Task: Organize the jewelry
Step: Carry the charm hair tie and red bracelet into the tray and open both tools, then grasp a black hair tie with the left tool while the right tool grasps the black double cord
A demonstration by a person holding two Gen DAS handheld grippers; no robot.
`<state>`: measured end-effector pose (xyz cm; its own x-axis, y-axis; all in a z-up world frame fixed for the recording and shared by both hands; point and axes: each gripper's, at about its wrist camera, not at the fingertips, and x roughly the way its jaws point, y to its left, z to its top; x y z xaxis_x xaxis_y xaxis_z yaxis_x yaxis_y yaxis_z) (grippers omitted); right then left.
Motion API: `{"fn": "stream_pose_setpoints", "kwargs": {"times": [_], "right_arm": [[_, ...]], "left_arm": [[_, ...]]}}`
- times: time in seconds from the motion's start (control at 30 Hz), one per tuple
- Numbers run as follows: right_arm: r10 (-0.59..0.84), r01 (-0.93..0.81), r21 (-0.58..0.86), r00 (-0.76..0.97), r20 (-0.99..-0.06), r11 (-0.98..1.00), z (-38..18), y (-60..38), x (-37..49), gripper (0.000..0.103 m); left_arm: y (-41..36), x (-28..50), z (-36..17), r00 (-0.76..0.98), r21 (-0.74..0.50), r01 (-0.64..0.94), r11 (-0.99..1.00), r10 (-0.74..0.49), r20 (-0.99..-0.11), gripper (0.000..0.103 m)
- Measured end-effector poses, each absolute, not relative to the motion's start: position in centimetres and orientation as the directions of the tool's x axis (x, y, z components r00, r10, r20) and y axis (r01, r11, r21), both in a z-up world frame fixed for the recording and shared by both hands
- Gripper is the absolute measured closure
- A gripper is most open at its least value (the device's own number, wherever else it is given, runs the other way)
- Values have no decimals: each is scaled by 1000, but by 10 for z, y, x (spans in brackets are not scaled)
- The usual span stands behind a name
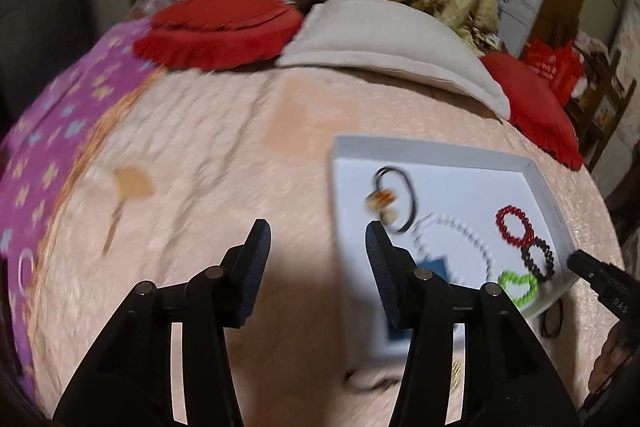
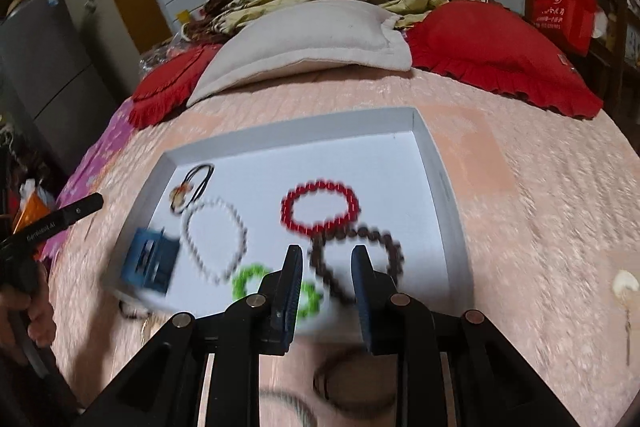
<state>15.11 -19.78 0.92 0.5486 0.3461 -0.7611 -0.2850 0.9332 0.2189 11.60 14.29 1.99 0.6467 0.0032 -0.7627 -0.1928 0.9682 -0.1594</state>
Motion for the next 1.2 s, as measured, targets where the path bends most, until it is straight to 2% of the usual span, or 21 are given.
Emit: {"fn": "stream_pose_setpoints", "kwargs": {"times": [0.1,0.2,0.3,0.47,0.6,0.93,1.0,1.07,1.1,1.13,1.2], "right_arm": [[347,-287,218,550,-760,933,14,-207,127,78],[333,-302,190,550,-766,934,14,-214,100,71],[306,-314,148,548,-778,938,9,-221,76,71],[263,-319,95,538,-801,943,-2,-233,58,70],[246,-294,93,539,-806,951,-3,-244,59,70],[259,-311,94,545,-798,946,3,-242,58,70],[259,-310,95,545,-797,946,3,-243,57,70],[254,-303,95,545,-799,948,3,-244,58,70],[253,-301,95,544,-800,949,2,-245,58,70],[250,-299,94,543,-802,950,1,-245,58,70],[245,-299,89,538,-806,950,0,-245,58,70]], "left_arm": [[154,93,12,624,-184,-198,963,-21,-782,54],[147,73,10,616,-181,-140,974,-57,-786,54],[119,54,12,608,-193,-7,981,-149,-780,54],[59,50,1,535,-95,233,968,-209,-819,54],[45,65,-17,498,-40,240,970,-159,-853,54],[25,81,-27,480,-15,274,961,-150,-864,55],[23,83,-29,473,-20,280,960,-156,-867,61],[24,85,-33,456,-31,273,962,-158,-876,83],[26,86,-34,452,-35,264,964,-156,-878,89],[28,86,-34,448,-42,255,966,-157,-880,94],[31,85,-32,458,-47,243,969,-157,-875,95]]}}
